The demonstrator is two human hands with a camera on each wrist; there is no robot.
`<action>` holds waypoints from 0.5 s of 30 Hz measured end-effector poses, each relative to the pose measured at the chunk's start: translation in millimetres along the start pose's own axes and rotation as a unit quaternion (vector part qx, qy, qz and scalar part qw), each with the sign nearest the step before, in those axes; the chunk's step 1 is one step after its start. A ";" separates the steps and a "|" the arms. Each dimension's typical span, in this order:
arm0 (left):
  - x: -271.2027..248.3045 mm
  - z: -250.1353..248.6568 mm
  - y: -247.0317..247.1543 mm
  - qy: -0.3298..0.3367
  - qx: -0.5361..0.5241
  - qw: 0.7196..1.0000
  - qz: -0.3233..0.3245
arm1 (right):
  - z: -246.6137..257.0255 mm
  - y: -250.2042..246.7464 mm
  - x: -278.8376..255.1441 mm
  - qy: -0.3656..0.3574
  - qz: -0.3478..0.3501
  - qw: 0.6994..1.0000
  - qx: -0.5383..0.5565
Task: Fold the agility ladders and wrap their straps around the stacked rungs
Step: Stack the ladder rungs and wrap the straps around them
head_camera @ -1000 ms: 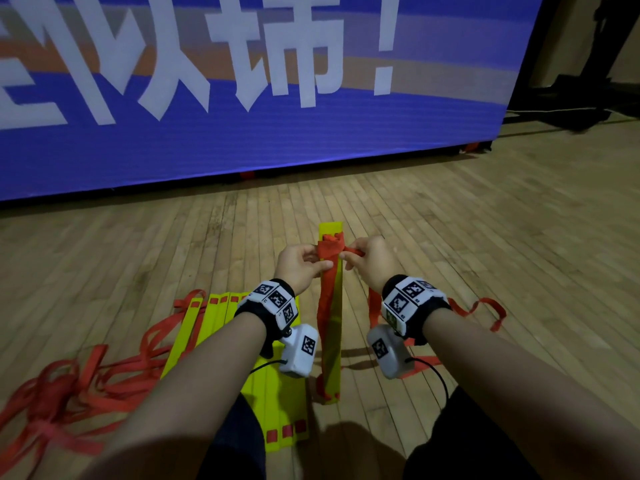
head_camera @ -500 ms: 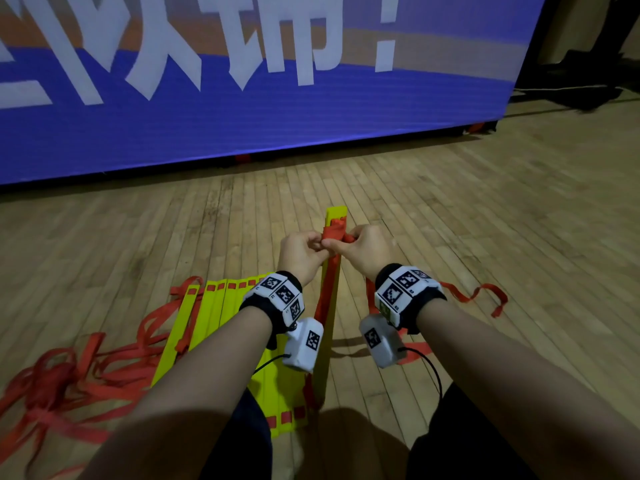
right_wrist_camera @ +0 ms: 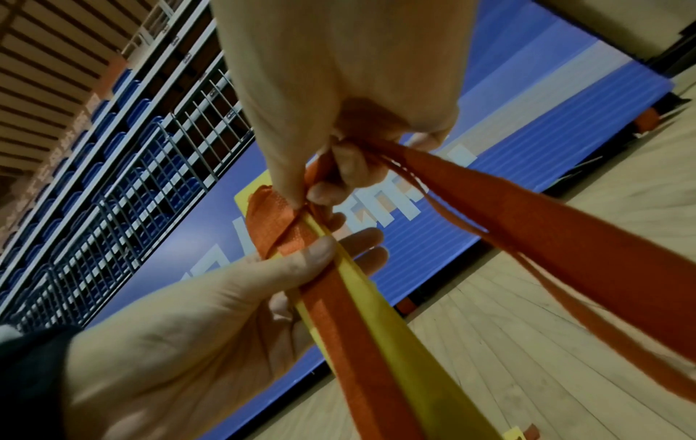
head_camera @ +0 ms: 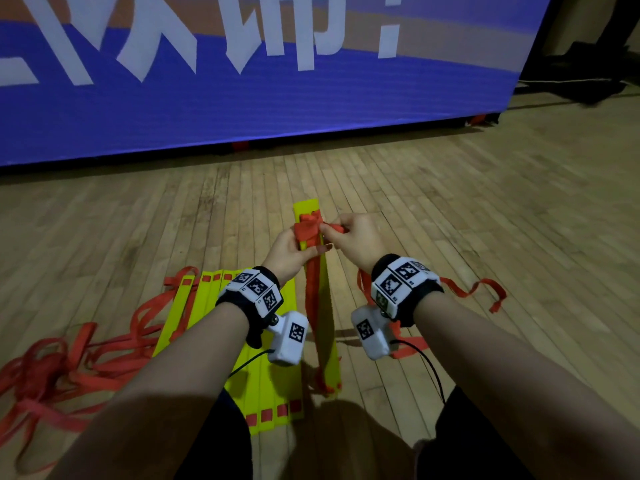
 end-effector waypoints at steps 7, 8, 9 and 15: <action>1.1 8.0 -0.3 0.024 0.054 0.998 -0.018 | 6.8 -0.8 -11.9 0.008 0.010 0.999 -0.039; 1.7 8.5 -1.8 0.029 0.066 0.997 -0.020 | 13.3 -1.5 -15.9 0.004 0.007 0.997 -0.073; 2.4 8.6 -2.6 0.035 0.076 0.996 -0.020 | 18.6 -1.5 -18.9 -0.003 -0.001 0.994 -0.111; -1.1 4.1 2.1 0.055 0.097 0.994 0.000 | 27.1 -2.1 -20.4 -0.015 -0.043 0.974 -0.221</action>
Point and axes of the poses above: each hand's wrist, its own x-axis towards the middle knuckle, its own y-axis out of the palm, z = x × y, the point moved 1 cm from there along x, towards the middle knuckle, and after that the axes turned 7 degrees about -z, right-handed, at the moved point
